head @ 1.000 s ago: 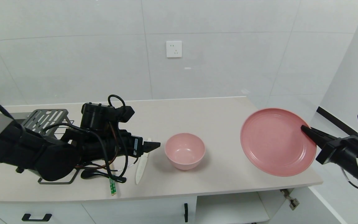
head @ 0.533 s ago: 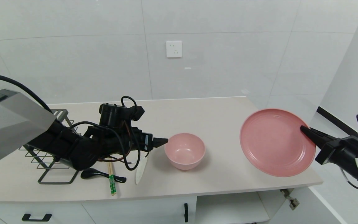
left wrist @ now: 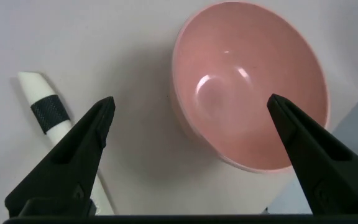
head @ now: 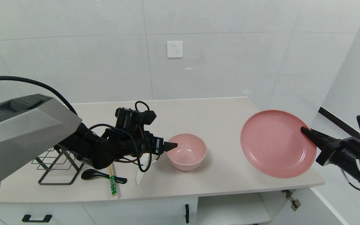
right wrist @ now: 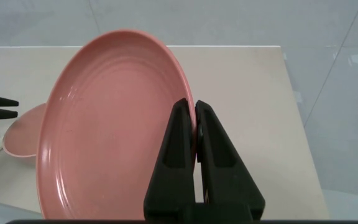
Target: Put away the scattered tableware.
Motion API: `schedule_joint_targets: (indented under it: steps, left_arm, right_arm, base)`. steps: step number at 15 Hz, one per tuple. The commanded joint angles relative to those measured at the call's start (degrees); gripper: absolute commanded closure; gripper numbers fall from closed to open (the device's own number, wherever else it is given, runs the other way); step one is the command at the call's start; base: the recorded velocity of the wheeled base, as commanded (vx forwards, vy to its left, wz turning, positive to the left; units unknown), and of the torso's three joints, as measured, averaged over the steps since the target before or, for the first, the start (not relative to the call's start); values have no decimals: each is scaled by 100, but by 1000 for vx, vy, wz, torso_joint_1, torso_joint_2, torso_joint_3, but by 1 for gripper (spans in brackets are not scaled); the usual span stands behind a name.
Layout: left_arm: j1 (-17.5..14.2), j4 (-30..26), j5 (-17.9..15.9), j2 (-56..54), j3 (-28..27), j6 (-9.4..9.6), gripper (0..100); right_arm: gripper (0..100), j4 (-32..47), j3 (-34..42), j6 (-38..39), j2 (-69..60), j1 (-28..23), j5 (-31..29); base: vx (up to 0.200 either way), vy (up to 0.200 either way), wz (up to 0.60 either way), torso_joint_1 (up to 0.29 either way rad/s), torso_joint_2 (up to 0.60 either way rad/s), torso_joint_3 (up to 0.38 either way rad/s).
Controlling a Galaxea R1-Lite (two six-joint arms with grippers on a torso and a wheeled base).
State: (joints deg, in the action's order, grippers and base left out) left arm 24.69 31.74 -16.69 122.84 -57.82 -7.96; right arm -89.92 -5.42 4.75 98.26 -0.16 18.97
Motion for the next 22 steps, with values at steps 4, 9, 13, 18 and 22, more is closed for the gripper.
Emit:
schedule_joint_targets:
  steps: [4, 9, 13, 18, 22]
  left_arm:
    - [54, -10, 25, 319, -186, -13, 0]
    - [124, -274, 34, 548, -458, -39, 0]
    - [230, -344, 43, 592, -467, -39, 0]
    - [265, -432, 184, 662, -476, -39, 100]
    - [256, -450, 192, 495, -406, -74, 100]
  right_arm:
    - [100, -8, -2, -1, 1, -2, 2]
    - [100, -8, -2, -1, 1, -2, 2]
    - [100, -8, -11, -1, 1, -2, 2]
    - [100, -8, -11, -1, 1, -11, 2]
    - [100, -8, -20, -1, -17, -28, 2]
  base:
    - [0, 0, 0, 0, 0, 0]
    - [0, 0, 0, 0, 0, 0]
    - [0, 0, 0, 0, 0, 0]
    - [0, 0, 0, 0, 0, 0]
    - [0, 0, 0, 0, 0, 0]
